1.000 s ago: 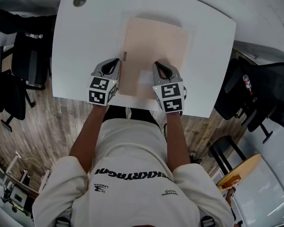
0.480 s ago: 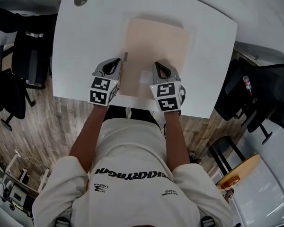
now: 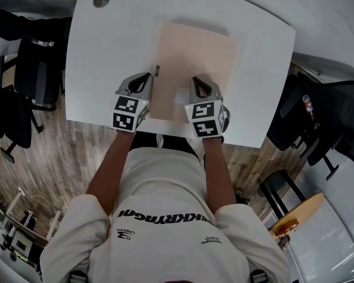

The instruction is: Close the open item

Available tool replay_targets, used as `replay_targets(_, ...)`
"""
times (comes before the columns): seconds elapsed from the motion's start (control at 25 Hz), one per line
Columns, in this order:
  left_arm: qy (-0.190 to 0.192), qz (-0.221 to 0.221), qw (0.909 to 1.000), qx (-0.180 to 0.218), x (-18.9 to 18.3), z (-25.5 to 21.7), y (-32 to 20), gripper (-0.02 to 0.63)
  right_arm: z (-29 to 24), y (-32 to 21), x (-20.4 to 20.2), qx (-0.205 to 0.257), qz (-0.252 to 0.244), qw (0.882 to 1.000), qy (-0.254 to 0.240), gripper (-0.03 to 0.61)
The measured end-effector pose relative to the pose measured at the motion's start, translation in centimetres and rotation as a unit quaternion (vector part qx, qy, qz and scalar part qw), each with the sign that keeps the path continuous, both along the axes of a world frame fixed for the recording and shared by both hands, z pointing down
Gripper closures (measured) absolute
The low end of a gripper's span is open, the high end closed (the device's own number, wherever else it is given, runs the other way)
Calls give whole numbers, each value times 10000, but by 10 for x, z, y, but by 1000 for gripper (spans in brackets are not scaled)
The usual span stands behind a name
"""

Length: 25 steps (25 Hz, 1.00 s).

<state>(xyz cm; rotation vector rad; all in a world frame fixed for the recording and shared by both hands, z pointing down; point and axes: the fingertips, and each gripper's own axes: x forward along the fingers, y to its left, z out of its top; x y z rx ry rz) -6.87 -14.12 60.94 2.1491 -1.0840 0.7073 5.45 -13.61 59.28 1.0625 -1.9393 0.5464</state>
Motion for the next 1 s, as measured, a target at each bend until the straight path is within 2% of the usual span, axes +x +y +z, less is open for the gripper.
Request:
replay_targets(0.36,-28,1,10000,-22,-2,-2,0,609,-7,-1,-2,-16,-64,9999,-80,578)
replay_targets(1.0,-99,-58,9997,206,-5,-24,1,609,-28,-3,2,329,49,9993,-198,580)
